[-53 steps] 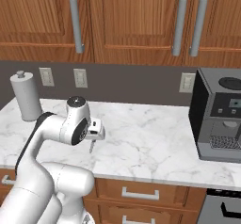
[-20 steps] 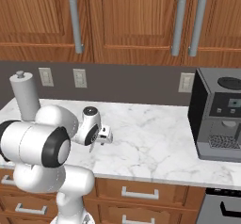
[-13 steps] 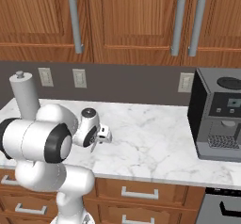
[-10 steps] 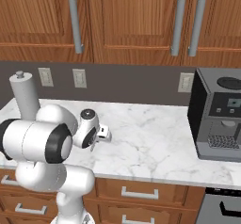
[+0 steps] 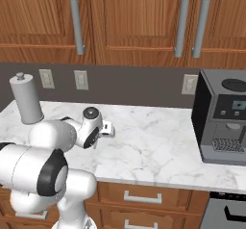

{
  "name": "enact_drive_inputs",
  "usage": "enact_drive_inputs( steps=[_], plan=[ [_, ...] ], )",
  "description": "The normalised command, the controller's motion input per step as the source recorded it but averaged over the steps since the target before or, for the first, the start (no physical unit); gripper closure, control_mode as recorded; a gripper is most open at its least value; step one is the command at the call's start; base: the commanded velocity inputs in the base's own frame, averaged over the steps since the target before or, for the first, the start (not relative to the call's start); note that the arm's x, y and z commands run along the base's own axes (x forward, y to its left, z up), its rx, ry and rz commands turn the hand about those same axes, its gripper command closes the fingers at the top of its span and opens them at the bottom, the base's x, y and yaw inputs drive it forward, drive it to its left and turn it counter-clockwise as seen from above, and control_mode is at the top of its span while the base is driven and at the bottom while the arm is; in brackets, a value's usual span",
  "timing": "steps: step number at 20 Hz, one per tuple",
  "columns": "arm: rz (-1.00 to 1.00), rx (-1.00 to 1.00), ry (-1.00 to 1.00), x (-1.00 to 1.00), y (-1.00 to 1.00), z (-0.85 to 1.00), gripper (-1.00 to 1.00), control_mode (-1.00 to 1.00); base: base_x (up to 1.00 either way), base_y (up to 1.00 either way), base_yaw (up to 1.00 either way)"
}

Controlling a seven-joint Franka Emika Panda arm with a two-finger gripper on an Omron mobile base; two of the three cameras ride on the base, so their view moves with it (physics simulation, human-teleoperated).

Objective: Take the fork and place it on the left side of the plate. Then take the spoon and place it on the right side of the plate. Make sure they're directly next to the plate.

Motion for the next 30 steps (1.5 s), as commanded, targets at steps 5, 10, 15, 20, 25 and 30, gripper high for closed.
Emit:
enact_drive_inputs(
  steps=[5,10,15,20,25,30],
  plan=[
    [0.02,0.0,-0.11,-0.24,-0.12,0.58,1.0,-1.0,0.0,0.0,0.0],
    [0.02,0.0,-0.07,-0.3,-0.11,0.55,1.0,-1.0,0.0,0.0,0.0],
    [0.05,0.0,-0.08,-0.33,-0.07,0.6,1.0,-1.0,0.0,0.0,0.0],
    [0.07,0.0,-0.05,-0.3,0.0,0.57,1.0,-1.0,0.0,0.0,0.0],
    [0.08,-0.03,0.0,-0.28,0.0,0.36,1.0,-1.0,0.0,0.0,0.0],
    [0.09,-0.05,0.0,-0.34,0.0,0.43,1.0,-1.0,0.0,0.0,0.0]
  ],
)
